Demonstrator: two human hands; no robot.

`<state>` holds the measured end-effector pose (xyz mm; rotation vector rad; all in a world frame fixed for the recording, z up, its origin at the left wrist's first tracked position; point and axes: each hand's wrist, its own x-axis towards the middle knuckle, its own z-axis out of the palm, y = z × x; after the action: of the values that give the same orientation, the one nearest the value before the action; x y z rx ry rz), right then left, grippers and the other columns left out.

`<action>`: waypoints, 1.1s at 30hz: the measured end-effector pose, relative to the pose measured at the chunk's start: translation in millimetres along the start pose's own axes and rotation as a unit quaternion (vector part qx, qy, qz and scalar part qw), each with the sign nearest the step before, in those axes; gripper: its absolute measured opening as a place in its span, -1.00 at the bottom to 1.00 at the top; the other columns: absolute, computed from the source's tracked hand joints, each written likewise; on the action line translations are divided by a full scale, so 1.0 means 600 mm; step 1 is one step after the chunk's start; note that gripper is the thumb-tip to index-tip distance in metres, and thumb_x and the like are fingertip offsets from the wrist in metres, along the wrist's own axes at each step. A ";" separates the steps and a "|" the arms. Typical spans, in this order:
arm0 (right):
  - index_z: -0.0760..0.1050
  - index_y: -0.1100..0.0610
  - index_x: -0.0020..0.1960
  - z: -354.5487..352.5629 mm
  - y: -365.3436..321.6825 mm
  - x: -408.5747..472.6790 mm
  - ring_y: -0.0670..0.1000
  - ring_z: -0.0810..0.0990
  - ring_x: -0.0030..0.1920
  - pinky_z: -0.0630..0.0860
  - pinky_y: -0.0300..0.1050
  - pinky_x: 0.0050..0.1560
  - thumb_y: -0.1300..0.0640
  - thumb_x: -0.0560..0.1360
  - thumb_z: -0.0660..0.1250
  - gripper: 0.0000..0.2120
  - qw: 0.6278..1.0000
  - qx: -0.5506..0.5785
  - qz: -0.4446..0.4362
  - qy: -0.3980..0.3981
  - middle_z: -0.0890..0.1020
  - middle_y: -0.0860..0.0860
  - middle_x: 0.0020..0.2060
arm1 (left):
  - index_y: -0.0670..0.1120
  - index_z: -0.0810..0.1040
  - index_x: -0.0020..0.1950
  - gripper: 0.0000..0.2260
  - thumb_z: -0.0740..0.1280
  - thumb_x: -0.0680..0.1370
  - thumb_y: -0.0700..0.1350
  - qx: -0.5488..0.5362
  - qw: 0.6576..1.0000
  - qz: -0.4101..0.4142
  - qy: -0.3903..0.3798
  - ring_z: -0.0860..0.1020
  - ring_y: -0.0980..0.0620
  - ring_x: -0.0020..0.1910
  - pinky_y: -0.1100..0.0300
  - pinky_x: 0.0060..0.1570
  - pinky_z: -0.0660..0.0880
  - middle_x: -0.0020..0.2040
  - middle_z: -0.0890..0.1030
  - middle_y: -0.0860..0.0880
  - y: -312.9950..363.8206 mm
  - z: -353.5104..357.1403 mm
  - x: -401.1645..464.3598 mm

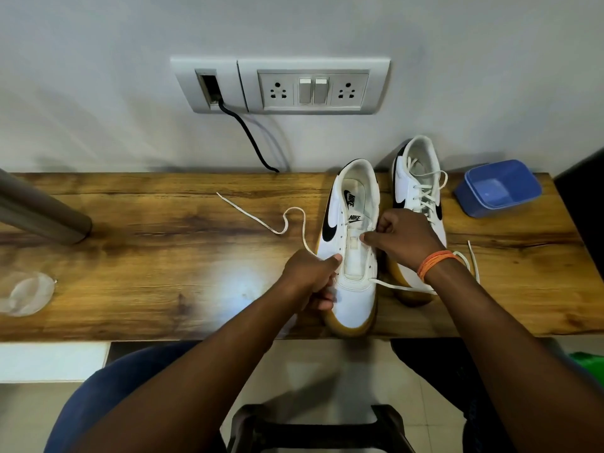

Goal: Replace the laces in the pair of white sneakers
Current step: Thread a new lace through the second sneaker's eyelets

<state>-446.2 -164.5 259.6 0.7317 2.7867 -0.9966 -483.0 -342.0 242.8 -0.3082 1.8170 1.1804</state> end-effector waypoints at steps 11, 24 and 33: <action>0.40 0.04 -0.34 -0.003 0.003 0.002 0.08 0.54 -0.24 0.50 -0.04 -0.17 0.04 0.40 0.46 -0.73 0.999 -0.032 -0.005 -0.014 0.52 -0.02 -0.33 | -0.16 0.55 0.05 -0.84 0.31 0.62 -0.06 -0.156 0.971 0.090 0.159 0.58 0.01 -0.34 0.17 -0.37 0.51 -0.22 0.58 -0.07 0.037 -0.067 0.029; 0.36 0.03 -0.05 -0.009 -0.013 -0.049 -0.12 0.47 -0.23 0.34 -0.19 -0.30 -0.16 0.42 0.47 -0.62 0.995 -0.021 0.011 -0.093 0.49 -0.14 -0.25 | -0.18 0.51 0.21 -0.73 0.26 0.64 -0.02 -0.280 0.955 0.075 0.067 0.68 0.00 -0.28 0.14 -0.36 0.58 -0.11 0.66 -0.09 0.051 -0.081 0.014; 0.59 0.03 -0.33 -0.030 0.025 -0.082 -0.26 0.53 -0.45 0.35 -0.48 -0.28 0.17 0.49 0.44 -0.78 0.990 -0.028 0.035 -0.131 0.62 -0.06 -0.49 | -0.22 0.47 0.12 -0.83 0.25 0.65 -0.12 -0.327 0.935 0.118 0.073 0.64 -0.06 -0.27 0.01 -0.20 0.64 -0.22 0.59 -0.11 0.056 -0.102 -0.017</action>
<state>-394.5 -163.5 277.1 0.6346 2.5347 -0.9240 -532.7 -377.8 278.1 -0.5760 1.5594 1.9724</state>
